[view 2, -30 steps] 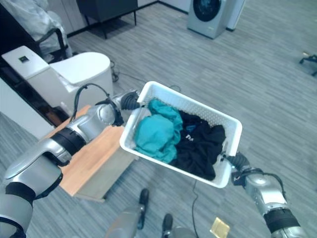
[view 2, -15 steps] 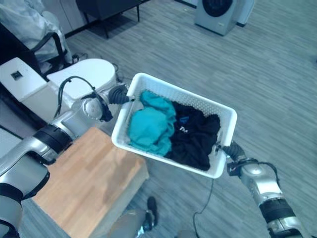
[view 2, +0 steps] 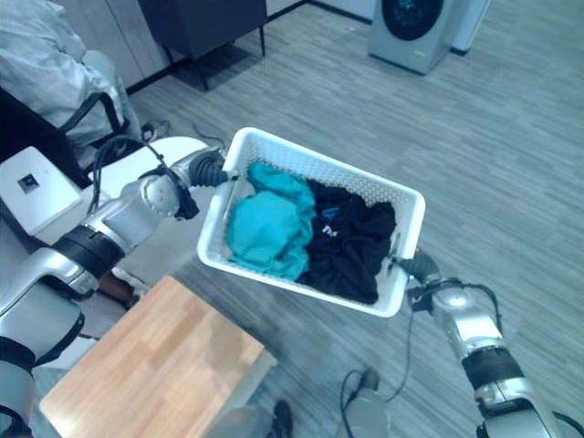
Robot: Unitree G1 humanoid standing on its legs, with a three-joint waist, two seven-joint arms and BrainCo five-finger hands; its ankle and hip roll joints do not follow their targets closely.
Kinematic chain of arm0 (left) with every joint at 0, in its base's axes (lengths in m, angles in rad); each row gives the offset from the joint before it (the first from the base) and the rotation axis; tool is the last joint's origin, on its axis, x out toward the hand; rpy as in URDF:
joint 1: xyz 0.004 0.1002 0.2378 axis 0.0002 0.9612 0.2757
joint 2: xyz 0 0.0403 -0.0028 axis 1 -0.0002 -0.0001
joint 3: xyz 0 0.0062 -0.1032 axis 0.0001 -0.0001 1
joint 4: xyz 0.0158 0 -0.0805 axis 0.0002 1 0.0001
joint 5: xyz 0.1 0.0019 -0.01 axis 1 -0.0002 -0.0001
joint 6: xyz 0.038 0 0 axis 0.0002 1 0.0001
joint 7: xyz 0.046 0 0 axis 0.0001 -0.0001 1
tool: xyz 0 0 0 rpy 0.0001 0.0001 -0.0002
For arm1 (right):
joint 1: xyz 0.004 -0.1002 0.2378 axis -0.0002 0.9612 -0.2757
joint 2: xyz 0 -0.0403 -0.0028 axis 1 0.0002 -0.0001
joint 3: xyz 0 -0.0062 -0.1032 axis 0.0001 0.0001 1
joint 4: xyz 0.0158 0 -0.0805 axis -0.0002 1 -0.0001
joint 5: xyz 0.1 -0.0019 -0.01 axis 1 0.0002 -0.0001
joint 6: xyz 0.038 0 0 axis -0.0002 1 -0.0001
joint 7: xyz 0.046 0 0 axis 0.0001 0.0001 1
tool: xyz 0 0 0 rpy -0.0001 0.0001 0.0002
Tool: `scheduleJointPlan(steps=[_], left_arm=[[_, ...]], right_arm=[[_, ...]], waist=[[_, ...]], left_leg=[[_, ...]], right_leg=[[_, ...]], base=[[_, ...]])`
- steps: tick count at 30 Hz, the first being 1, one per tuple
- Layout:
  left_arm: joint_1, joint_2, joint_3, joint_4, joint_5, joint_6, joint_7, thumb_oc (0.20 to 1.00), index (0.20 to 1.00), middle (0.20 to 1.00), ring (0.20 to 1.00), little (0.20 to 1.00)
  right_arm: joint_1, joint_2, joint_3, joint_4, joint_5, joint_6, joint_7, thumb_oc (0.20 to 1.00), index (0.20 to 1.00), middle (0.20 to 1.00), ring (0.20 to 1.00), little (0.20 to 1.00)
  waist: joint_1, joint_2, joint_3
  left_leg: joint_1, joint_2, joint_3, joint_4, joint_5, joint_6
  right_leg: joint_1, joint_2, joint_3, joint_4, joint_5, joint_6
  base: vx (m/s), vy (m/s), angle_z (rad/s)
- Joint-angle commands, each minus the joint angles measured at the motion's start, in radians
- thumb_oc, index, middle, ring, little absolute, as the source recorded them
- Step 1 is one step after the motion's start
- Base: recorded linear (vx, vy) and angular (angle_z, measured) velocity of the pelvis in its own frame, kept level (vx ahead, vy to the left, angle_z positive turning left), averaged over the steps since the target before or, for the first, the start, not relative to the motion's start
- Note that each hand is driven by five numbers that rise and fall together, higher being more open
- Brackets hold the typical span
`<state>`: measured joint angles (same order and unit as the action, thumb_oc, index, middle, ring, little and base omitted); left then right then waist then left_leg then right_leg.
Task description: Grab the laundry basket,head to the washer,open it,put in the laundry and shut it.
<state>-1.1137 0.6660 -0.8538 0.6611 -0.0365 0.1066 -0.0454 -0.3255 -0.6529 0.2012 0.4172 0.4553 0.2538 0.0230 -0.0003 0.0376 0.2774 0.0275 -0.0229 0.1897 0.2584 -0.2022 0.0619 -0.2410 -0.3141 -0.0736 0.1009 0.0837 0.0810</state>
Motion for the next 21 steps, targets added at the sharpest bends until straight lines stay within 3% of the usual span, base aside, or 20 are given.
scheduleJointPlan(steps=[1,2,5,8,10,12,14,15,16,18,20,21], left_arm=[[-0.107,-0.018,0.063,0.020,0.004,-0.061,0.064,0.200,0.200,0.200,0.200,0.200],[-0.107,-0.018,0.063,0.020,0.004,-0.061,0.064,0.200,0.200,0.200,0.200,0.200],[-0.121,-0.029,0.034,0.040,0.004,-0.073,0.063,0.200,0.200,0.200,0.200,0.200],[-0.118,-0.025,0.022,0.044,-0.012,-0.070,0.059,0.200,0.200,0.200,0.200,0.200],[-0.133,-0.004,0.015,0.034,-0.031,-0.060,0.060,0.200,0.200,0.200,0.200,0.200],[-0.136,0.011,0.018,0.024,-0.049,-0.053,0.060,0.200,0.200,0.200,0.200,0.200],[-0.137,0.008,0.022,0.022,-0.054,-0.051,0.063,0.200,0.200,0.200,0.200,0.200],[-0.139,0.003,0.022,0.016,-0.073,-0.044,0.060,0.200,0.200,0.200,0.200,0.200],[-0.137,0.004,0.027,0.009,-0.072,-0.044,0.063,0.200,0.200,0.200,0.200,0.200],[-0.131,0.018,0.034,0.001,-0.072,-0.044,0.061,0.200,0.200,0.200,0.200,0.200],[-0.120,0.026,0.036,-0.004,-0.073,-0.050,0.059,0.200,0.200,0.200,0.200,0.200],[-0.112,0.021,0.040,-0.005,-0.078,-0.053,0.060,0.200,0.200,0.200,0.200,0.200]], right_arm=[[-0.061,-0.035,-0.050,-0.069,-0.002,-0.068,0.011,0.200,0.200,0.200,0.200,0.200],[-0.061,-0.035,-0.050,-0.070,-0.002,-0.068,0.011,0.200,0.200,0.200,0.200,0.200],[-0.042,-0.032,-0.058,-0.066,0.022,-0.076,0.004,0.200,0.200,0.200,0.200,0.200],[-0.037,-0.046,-0.047,-0.057,0.046,-0.082,-0.005,0.200,0.200,0.200,0.200,0.200],[-0.037,-0.077,-0.046,-0.056,0.056,-0.082,-0.016,0.200,0.200,0.200,0.200,0.200],[-0.029,-0.099,-0.048,-0.058,0.070,-0.082,-0.030,0.200,0.200,0.200,0.200,0.200],[-0.028,-0.101,-0.049,-0.061,0.078,-0.082,-0.034,0.200,0.200,0.200,0.200,0.200],[-0.028,-0.101,-0.049,-0.068,0.089,-0.080,-0.046,0.200,0.200,0.200,0.200,0.200],[-0.028,-0.100,-0.050,-0.074,0.088,-0.077,-0.046,0.200,0.200,0.200,0.200,0.200],[-0.037,-0.094,-0.037,-0.081,0.089,-0.078,-0.040,0.200,0.200,0.200,0.200,0.200],[-0.051,-0.083,-0.019,-0.067,0.094,-0.095,-0.042,0.200,0.200,0.200,0.200,0.200],[-0.059,-0.077,-0.014,-0.058,0.097,-0.102,-0.045,0.200,0.200,0.200,0.200,0.200]], waist=[[-0.015,0.016,-0.062],[-0.015,0.016,-0.062],[-0.017,-0.005,-0.088],[-0.027,-0.016,-0.101],[-0.030,-0.024,-0.082],[-0.015,-0.046,-0.045],[-0.013,-0.051,-0.040],[0.015,-0.060,-0.028],[0.026,-0.059,-0.028],[0.069,-0.054,-0.028],[0.104,-0.044,-0.040],[0.111,-0.039,-0.038]], left_leg=[[-0.048,0.115,-0.010,-0.053,0.051,-0.055],[-0.047,0.116,-0.010,-0.053,0.051,-0.055],[-0.025,0.177,-0.057,-0.087,0.091,-0.103],[-0.004,0.263,-0.084,-0.067,0.146,-0.118],[-0.107,0.327,-0.145,0.158,0.255,-0.093],[-0.196,0.325,-0.195,0.388,0.266,-0.042],[-0.223,0.332,-0.189,0.440,0.265,-0.034],[-0.318,0.238,-0.178,0.466,0.225,-0.035],[-0.352,0.187,-0.190,0.456,0.215,-0.043],[-0.398,0.072,-0.222,0.316,0.202,-0.058],[-0.394,0.047,-0.255,0.044,0.279,-0.087],[-0.414,0.065,-0.251,-0.034,0.288,-0.095]], right_leg=[[0.095,-0.039,0.008,0.025,-0.035,0.124],[0.096,-0.039,0.008,0.024,-0.035,0.124],[0.140,0.012,0.012,0.001,-0.061,0.132],[0.176,0.099,-0.001,0.018,-0.110,0.089],[0.215,0.166,-0.011,0.010,-0.128,0.026],[0.261,0.217,-0.007,0.001,-0.147,-0.031],[0.279,0.236,-0.011,-0.008,-0.154,-0.050],[0.316,0.259,-0.010,-0.026,-0.173,-0.064],[0.328,0.265,-0.004,-0.029,-0.177,-0.061],[0.346,0.296,0.015,-0.019,-0.200,-0.055],[0.366,0.323,0.015,-0.001,-0.248,-0.049],[0.378,0.331,0.007,0.011,-0.270,-0.048]], base=[[0.04,-0.101,0.26],[0.09,-0.252,0.52],[0.13,-0.487,0.11],[0.16,-0.478,0.37],[0.09,-0.548,0.12],[0.07,-0.529,-0.18],[0.10,-0.302,0.17],[0.17,-0.184,0.22],[0.27,-0.214,0.30],[0.31,-0.068,-0.19],[0.43,-0.046,-0.54],[0.46,-0.021,-0.11]])
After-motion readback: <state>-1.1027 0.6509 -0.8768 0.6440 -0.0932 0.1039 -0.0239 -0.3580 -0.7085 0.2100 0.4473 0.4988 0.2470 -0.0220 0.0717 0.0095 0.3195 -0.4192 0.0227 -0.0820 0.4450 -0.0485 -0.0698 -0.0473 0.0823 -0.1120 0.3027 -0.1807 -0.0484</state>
